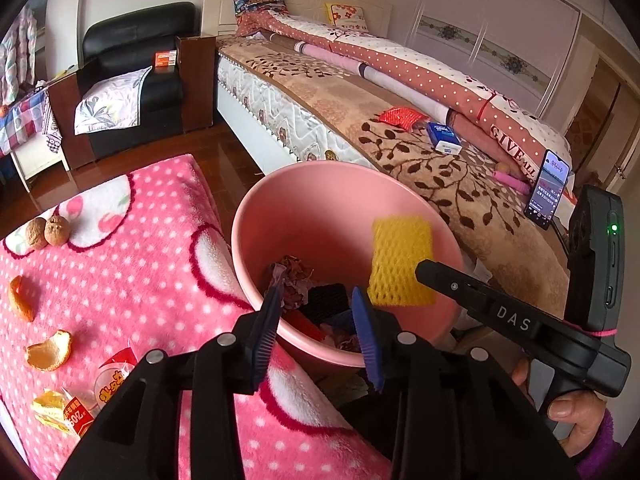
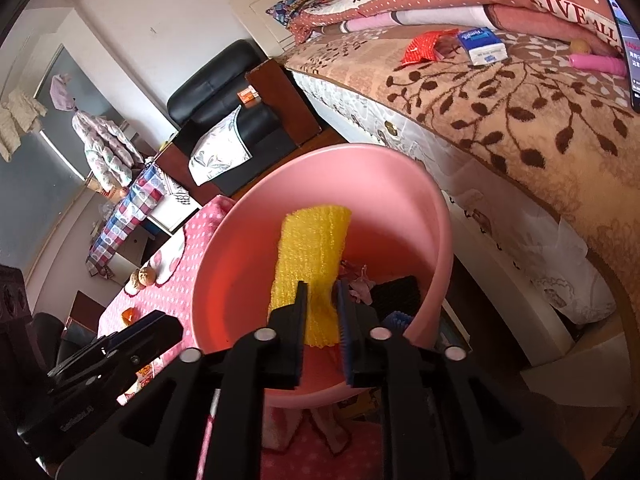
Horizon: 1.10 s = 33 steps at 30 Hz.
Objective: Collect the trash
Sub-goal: 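Open both tools over the pink bucket to drop the cloth and mesh, then move both tools back over the remaining trash on the bedspread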
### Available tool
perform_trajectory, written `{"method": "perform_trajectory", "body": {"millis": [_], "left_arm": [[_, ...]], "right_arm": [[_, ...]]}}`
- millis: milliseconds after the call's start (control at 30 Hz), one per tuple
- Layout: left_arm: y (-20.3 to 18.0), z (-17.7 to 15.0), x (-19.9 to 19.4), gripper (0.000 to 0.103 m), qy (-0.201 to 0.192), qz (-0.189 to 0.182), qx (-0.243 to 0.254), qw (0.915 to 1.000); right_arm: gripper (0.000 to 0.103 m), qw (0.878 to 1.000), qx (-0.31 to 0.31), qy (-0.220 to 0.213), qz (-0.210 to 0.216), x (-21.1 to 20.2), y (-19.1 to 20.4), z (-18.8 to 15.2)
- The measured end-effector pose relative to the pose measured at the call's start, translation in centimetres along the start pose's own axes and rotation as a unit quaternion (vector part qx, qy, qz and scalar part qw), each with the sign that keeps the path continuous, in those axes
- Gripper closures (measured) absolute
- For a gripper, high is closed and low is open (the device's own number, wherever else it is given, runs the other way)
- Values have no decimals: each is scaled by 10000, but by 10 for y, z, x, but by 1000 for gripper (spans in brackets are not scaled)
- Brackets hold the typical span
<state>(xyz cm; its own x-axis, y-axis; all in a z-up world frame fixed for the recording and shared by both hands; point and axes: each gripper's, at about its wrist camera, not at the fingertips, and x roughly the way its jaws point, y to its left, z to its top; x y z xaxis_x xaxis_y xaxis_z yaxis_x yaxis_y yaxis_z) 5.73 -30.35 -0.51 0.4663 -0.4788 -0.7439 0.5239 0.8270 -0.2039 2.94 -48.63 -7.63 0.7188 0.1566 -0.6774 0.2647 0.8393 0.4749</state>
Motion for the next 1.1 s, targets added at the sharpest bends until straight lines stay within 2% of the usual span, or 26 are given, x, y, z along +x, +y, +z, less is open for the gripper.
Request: {"method": "perform_trajectory", "body": {"millis": [100,667,1100], "left_arm": [[2,-1,-3,64,-18,-21,-37,10000],[17,-12,-22,63,-133,-35,-175,9998],[48,-27,-53,63,-350,-6,-476,9982]], "right_arm": [[73,10000,17,-25,-16,-1,1,-1],[73,9990,-387,123,205,-3,33,-17],[73,9950,-861,274,420,-5,75,-38]]}}
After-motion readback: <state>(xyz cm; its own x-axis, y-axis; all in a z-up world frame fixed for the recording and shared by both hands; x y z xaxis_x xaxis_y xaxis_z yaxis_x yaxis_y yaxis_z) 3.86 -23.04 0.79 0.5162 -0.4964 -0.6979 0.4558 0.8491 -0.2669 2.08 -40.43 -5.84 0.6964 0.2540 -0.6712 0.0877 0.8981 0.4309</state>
